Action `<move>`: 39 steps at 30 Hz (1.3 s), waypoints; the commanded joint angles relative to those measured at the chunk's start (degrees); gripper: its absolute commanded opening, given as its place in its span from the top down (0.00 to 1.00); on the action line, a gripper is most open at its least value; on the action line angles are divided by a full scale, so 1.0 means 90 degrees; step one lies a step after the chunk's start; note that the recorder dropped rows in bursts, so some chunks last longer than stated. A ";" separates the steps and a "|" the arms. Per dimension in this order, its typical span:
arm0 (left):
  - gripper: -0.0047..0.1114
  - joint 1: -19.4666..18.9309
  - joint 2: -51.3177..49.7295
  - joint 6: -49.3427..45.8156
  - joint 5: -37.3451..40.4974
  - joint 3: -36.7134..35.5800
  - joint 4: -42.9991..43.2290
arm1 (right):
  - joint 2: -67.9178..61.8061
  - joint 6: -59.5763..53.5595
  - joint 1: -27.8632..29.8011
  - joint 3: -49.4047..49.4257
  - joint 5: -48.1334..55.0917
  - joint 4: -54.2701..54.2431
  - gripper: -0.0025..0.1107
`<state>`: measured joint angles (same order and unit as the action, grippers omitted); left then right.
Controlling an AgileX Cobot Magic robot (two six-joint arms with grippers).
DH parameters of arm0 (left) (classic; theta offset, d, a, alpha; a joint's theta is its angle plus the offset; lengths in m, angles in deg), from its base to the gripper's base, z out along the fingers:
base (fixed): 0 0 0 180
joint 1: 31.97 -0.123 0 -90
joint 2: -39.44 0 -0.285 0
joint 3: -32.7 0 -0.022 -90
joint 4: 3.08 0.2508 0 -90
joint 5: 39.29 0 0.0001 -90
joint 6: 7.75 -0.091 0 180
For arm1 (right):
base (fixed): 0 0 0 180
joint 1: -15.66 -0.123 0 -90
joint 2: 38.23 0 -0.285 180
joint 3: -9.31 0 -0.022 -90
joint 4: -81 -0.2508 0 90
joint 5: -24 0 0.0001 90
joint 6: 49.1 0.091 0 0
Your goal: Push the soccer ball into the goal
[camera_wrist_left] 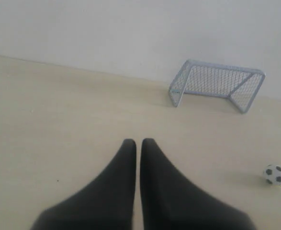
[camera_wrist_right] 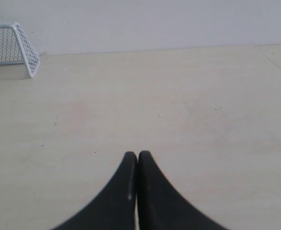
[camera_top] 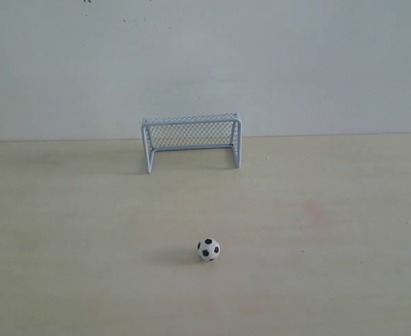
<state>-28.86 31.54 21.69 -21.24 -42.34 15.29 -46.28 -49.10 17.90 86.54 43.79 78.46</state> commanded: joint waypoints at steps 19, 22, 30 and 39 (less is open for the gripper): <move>0.92 -0.0023 0.0013 -0.3528 -0.0171 -0.0242 -0.2828 | 0.0029 0.0000 -0.0015 -0.0001 -0.0073 -0.0005 0.98; 0.92 -0.0023 0.0013 -0.3412 -0.0148 -0.0242 -0.2828 | 0.0029 0.0000 -0.0015 -0.0001 -0.0073 -0.0005 0.98; 0.92 -0.0023 0.0013 -0.3412 -0.0151 -0.0242 -0.2580 | 0.0029 0.0000 -0.0015 -0.0001 -0.0073 -0.0005 0.98; 0.92 -0.0023 0.0013 -0.3412 -0.0151 -0.0242 -0.2580 | 0.0029 0.0000 -0.0015 -0.0001 -0.0073 -0.0005 0.98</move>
<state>-28.86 31.54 -9.45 -22.63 -44.35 -8.00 -46.28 -49.10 17.90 86.54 43.79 78.46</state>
